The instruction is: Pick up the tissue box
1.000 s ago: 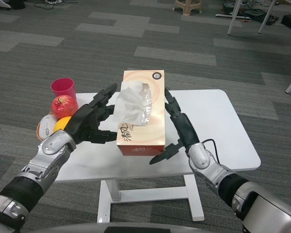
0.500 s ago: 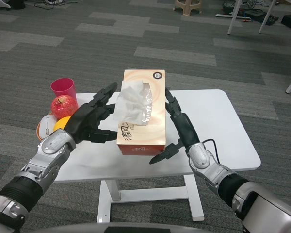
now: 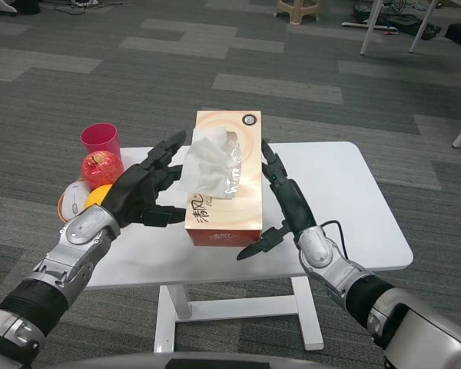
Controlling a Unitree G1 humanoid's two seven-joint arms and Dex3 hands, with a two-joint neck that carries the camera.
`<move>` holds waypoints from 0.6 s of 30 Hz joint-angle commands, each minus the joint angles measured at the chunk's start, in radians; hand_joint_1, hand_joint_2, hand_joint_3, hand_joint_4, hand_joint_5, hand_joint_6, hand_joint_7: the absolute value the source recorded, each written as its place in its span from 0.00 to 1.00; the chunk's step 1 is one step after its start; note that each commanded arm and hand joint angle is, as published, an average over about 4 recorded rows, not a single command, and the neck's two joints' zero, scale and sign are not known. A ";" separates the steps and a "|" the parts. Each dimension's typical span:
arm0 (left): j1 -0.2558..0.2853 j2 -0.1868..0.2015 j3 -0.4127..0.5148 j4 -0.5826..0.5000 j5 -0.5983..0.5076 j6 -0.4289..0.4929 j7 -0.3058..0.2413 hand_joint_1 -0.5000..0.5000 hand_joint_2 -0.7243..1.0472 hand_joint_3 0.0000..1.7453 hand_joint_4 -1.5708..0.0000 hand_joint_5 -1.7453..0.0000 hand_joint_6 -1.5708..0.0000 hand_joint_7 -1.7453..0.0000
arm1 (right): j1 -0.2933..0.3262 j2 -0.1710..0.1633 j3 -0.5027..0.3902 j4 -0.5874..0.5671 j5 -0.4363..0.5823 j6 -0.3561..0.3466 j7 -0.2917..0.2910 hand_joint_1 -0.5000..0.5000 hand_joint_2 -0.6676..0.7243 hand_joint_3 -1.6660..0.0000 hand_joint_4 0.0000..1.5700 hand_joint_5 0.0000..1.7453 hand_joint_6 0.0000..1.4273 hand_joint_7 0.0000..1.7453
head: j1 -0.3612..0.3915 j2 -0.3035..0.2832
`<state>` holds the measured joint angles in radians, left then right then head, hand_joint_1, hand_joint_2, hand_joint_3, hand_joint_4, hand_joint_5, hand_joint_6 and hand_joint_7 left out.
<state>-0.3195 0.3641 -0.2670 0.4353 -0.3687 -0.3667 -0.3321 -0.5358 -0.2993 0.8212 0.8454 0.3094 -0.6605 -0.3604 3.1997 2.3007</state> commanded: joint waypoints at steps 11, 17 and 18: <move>-0.004 -0.015 -0.011 -0.021 -0.009 -0.009 -0.012 1.00 1.00 0.10 1.00 0.47 1.00 1.00 | 0.004 0.012 0.009 -0.020 -0.015 -0.007 0.014 0.04 0.50 0.86 0.15 0.00 0.02 0.04 | 0.001 0.002; -0.003 -0.015 -0.012 -0.021 -0.009 -0.009 -0.012 1.00 1.00 0.10 1.00 0.47 1.00 1.00 | 0.005 0.012 0.008 -0.020 -0.015 -0.007 0.014 0.04 0.50 0.86 0.15 0.00 0.02 0.04 | 0.003 0.006; -0.003 -0.015 -0.012 -0.021 -0.009 -0.009 -0.012 1.00 1.00 0.10 1.00 0.47 1.00 1.00 | 0.005 0.012 0.006 -0.020 -0.015 -0.007 0.014 0.04 0.50 0.86 0.15 0.00 0.02 0.04 | 0.003 0.006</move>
<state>-0.3189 0.3643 -0.2672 0.4350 -0.3687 -0.3667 -0.3320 -0.5351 -0.2993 0.8212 0.8452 0.3094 -0.6605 -0.3604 3.2028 2.3069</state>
